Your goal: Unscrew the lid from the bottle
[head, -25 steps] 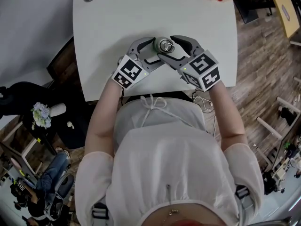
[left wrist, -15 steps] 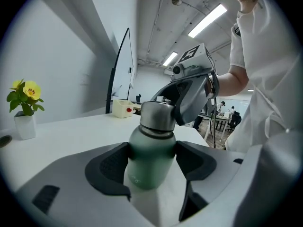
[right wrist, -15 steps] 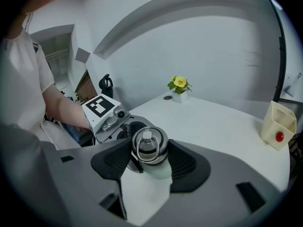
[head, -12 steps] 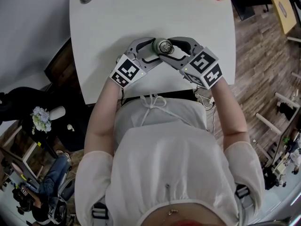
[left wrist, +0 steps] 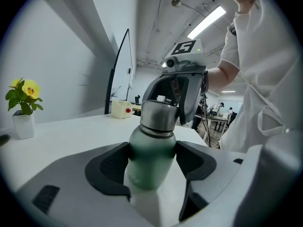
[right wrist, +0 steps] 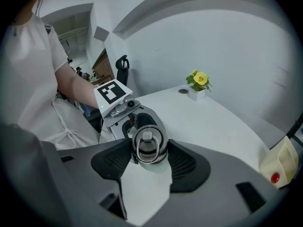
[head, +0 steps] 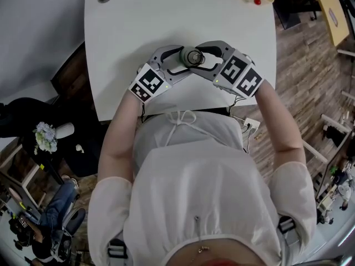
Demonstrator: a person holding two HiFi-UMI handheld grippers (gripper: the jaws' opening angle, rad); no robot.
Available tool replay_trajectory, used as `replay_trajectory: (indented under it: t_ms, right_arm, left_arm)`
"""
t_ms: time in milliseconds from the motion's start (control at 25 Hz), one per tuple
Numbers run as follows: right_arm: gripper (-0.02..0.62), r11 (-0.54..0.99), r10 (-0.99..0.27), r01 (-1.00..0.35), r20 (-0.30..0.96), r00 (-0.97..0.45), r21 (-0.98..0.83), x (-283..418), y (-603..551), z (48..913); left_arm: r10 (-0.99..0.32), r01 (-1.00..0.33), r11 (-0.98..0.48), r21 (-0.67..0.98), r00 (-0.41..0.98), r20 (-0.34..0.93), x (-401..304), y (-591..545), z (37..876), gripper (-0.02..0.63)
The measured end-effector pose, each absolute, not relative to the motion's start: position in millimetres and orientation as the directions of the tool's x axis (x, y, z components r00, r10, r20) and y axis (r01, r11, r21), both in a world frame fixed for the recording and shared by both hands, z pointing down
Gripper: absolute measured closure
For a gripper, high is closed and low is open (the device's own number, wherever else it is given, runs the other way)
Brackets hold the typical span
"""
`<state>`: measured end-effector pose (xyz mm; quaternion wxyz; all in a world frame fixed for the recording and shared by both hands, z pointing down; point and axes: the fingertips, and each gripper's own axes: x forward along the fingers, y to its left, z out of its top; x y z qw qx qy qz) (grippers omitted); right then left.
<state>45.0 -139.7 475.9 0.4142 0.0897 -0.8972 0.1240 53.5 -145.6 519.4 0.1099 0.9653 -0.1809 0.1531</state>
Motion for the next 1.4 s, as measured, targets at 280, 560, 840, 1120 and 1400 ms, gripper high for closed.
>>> replay_trajectory:
  t_ms: [280,560,840,1120,1400]
  right_arm:
    - [0.342,0.988,0.052,-0.089,0.813,-0.58,-0.127,42.4,-135.7,478.9]
    - [0.317,0.983,0.011,-0.144,0.83,-0.558,-0.11,40.6,-137.2,480.3]
    - [0.288,0.884,-0.069,-0.402,0.783,-0.618,-0.239,42.4,-141.0,477.5]
    - [0.35,0.833,-0.112,-0.488,0.784,-0.61,-0.26,41.9,-145.7,477.7]
    - [0.351,0.89,-0.036,-0.384,0.802,-0.596,-0.245,41.5,-144.2,480.8]
  left_arm:
    - [-0.31,-0.38,-0.911,0.162,0.888,0.339,50.3,-144.9,521.1,0.272]
    - [-0.306,-0.379,-0.911,0.165,0.887,0.347,48.5,-143.9,522.0,0.272]
    - [-0.292,-0.368,-0.915,0.166,0.887,0.357,48.4,-143.9,521.6,0.272]
    - [-0.279,-0.355,-0.916,0.184,0.898,0.341,49.7,-144.1,521.0,0.272]
    - [-0.283,-0.355,-0.915,0.19,0.903,0.325,50.5,-145.5,522.3,0.271]
